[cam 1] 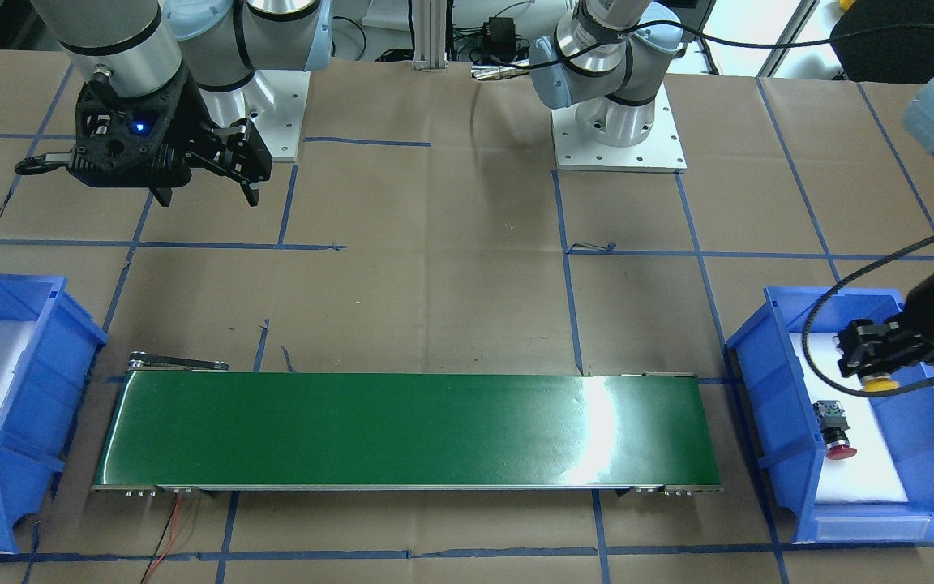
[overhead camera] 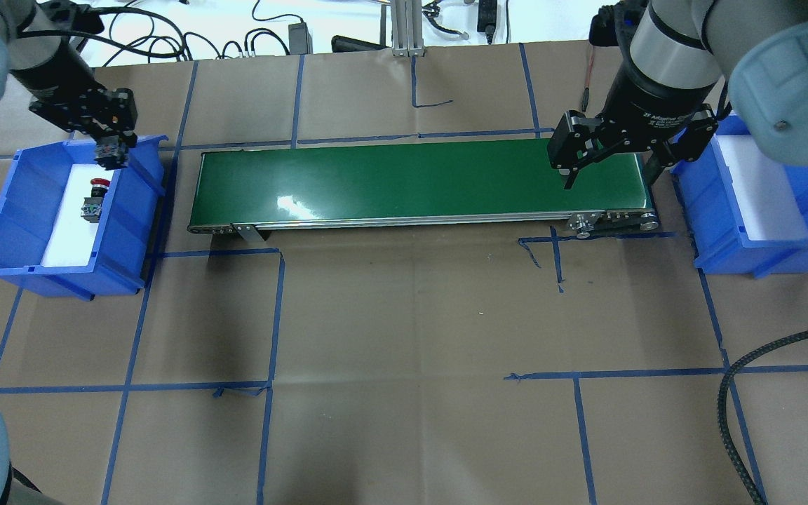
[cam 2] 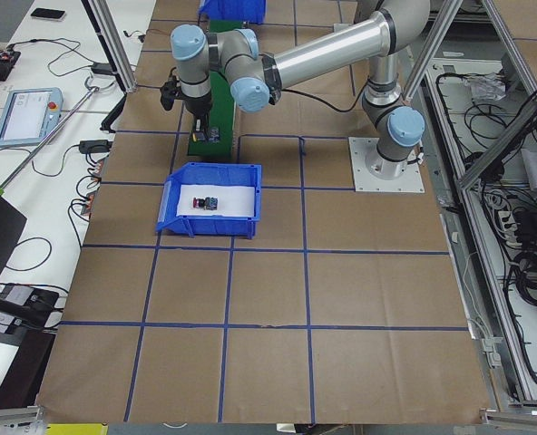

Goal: Transport two buttons from left to right
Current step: 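Lift the yellow button and carry it onto the green conveyor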

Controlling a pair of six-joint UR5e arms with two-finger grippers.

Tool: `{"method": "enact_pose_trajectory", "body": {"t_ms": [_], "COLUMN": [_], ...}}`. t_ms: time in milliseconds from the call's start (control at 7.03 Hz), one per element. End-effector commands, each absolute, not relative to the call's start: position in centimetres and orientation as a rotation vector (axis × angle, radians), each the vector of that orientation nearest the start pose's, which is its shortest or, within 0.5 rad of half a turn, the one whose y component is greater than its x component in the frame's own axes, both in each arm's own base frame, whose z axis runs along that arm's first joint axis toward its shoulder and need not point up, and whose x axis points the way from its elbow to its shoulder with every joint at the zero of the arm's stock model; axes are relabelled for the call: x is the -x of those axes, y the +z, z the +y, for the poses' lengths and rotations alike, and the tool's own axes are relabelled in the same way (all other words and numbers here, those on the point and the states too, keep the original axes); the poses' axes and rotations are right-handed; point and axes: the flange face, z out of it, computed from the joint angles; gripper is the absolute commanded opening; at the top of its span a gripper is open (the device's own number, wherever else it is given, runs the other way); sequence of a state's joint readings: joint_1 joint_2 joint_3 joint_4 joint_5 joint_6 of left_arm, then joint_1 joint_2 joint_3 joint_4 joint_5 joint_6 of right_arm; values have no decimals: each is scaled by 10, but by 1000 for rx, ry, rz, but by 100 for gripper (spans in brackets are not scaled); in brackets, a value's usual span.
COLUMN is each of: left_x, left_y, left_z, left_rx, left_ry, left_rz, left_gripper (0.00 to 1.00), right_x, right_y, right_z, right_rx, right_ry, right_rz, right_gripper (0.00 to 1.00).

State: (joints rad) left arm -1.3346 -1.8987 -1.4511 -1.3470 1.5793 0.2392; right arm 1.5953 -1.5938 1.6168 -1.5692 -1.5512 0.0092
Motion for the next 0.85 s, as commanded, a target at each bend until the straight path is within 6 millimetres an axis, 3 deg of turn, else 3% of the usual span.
{"method": "enact_pose_trajectory", "body": {"t_ms": [0,142,285,427,569,712], "left_x": [81,98,100,101,101,101], "left_y": [351,309,266,246,244,245], "left_z": [-633,-640,-645,-640,-640,-640], "left_rx": [-31,-74,-71,-71,-73,-70], "left_ry": [51,2,-78,-110,-110,-114], "left_rz": [3132,3127,3119,3115,3112,3112], "left_gripper": [0,0,0,0,0,25], "right_x": [-147,-147,-147,-147,-147,-147], "right_y": [476,476,475,476,476,476], "right_z": [-476,-476,-476,-476,-476,-476], "right_rx": [24,24,24,24,24,24], "right_ry": [39,39,44,41,41,39], "right_rz": [3122,3123,3123,3123,3122,3122], "right_gripper": [100,100,100,100,100,100]}}
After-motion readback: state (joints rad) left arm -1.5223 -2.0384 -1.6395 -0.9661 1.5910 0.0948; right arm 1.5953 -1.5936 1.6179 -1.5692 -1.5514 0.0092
